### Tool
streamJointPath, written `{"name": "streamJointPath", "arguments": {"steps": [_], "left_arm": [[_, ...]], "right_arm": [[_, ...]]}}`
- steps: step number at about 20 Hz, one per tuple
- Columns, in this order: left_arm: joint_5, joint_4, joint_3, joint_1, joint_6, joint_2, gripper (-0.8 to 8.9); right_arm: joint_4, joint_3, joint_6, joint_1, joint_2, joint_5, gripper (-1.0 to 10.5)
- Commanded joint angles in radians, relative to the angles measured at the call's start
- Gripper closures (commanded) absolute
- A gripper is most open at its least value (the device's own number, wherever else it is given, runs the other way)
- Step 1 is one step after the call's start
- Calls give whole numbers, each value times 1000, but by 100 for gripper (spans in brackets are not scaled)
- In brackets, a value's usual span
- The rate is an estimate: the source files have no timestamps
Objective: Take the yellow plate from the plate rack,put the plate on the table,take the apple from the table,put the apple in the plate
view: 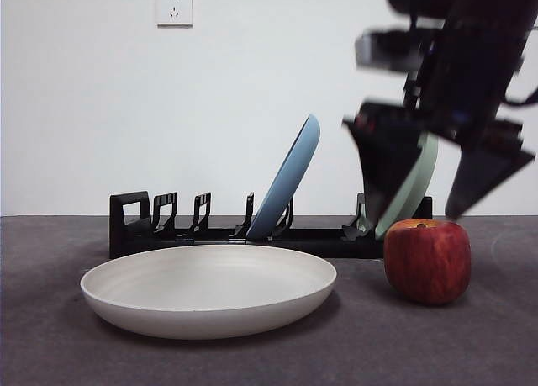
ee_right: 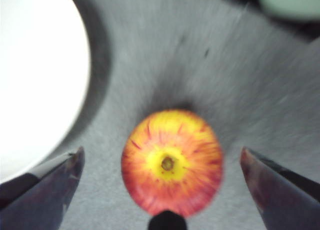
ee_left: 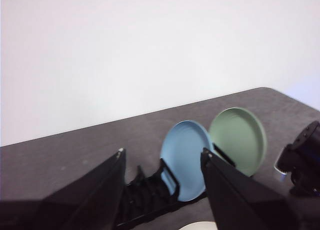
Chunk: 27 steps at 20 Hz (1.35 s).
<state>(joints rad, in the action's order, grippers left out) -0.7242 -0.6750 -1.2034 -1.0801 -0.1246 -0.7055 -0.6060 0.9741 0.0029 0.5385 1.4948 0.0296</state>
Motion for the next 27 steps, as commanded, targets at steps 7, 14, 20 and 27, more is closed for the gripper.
{"name": "streamJointPath", "arguments": {"steps": [7, 14, 20, 27], "left_arm": [[-8, -59, 5, 3, -6, -5, 562], [-8, -85, 5, 3, -6, -5, 562], [-8, -85, 5, 3, -6, -5, 562], [-8, -86, 5, 3, -5, -5, 562]], "right_arm": [[24, 3, 8, 0, 125, 3, 918], [18, 35, 48, 10, 84, -4, 959], [-4, 195, 60, 117, 52, -102, 959], [-3, 328, 60, 258, 140, -100, 959]]}}
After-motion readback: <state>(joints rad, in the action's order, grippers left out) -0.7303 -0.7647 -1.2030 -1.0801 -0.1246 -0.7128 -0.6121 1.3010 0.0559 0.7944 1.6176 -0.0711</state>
